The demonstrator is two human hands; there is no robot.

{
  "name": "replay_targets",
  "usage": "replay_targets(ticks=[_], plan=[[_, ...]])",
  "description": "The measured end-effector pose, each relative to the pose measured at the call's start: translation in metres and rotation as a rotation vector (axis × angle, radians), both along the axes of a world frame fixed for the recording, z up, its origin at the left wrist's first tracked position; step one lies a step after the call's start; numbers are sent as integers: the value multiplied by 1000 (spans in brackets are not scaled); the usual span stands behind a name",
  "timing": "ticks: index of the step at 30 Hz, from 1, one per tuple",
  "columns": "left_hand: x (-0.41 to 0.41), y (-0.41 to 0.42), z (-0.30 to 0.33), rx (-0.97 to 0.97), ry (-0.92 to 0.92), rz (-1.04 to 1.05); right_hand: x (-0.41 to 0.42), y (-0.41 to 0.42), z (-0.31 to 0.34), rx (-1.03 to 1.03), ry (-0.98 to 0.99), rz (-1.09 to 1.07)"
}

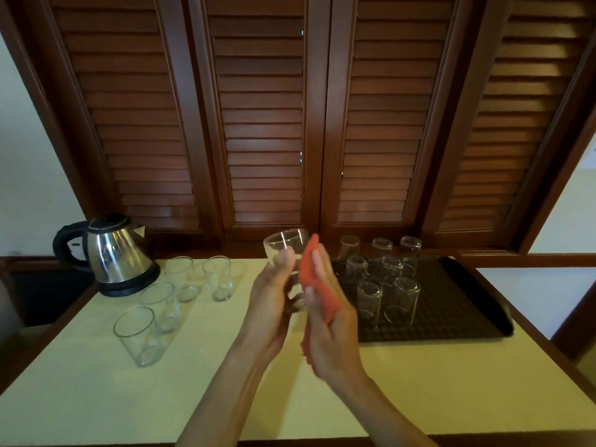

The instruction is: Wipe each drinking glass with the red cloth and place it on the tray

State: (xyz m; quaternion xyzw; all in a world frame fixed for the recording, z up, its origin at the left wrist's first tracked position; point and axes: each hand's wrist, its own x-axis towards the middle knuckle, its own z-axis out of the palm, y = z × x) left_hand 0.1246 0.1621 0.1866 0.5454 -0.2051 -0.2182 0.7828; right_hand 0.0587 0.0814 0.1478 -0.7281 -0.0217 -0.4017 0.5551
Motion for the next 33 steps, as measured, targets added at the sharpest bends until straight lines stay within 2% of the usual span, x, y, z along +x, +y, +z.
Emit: replay_targets(ticks=[2, 6, 7, 10, 11, 14, 15, 17, 19, 20, 22, 24, 27, 29, 30, 33], plan=[[-7, -1, -8, 7, 4, 10, 6, -11, 13, 83, 75, -41], [5, 2, -4, -93, 117, -17, 1, 5, 5, -240, 1, -9], [9, 3, -3, -111, 112, -17, 0, 7, 2, -236, -17, 1], [4, 4, -8, -37, -29, -39, 8, -2, 15, 18, 37, -66], [2, 4, -9, -27, -33, -43, 10, -5, 21, -5, 37, -94], [9, 6, -6, -88, 16, -31, 10, 4, 11, -333, -14, -58], [12, 7, -3, -124, 34, -13, 10, 5, 1, -372, -36, -26], [15, 6, 0, -110, 46, 37, 11, 0, -4, -183, -5, -10], [9, 4, -5, -58, 56, 2, 17, -6, 10, -31, 40, -72], [4, 3, -7, -40, 93, -22, 18, -7, 20, -52, 33, -110], [6, 4, -8, -60, 174, -17, 19, 0, 24, -241, -14, -111], [12, 6, 0, -129, 170, -18, 13, 6, 6, -356, -71, -41], [16, 6, 5, -135, 94, 5, 13, 3, 2, -65, -28, 19], [11, 3, 2, -92, 76, -11, 19, -1, 24, 13, -1, -49], [10, 1, -1, -72, 85, -8, 21, -2, 32, -38, 9, -72], [14, 2, 5, -112, 104, 30, 22, 2, 15, -421, -58, -93]])
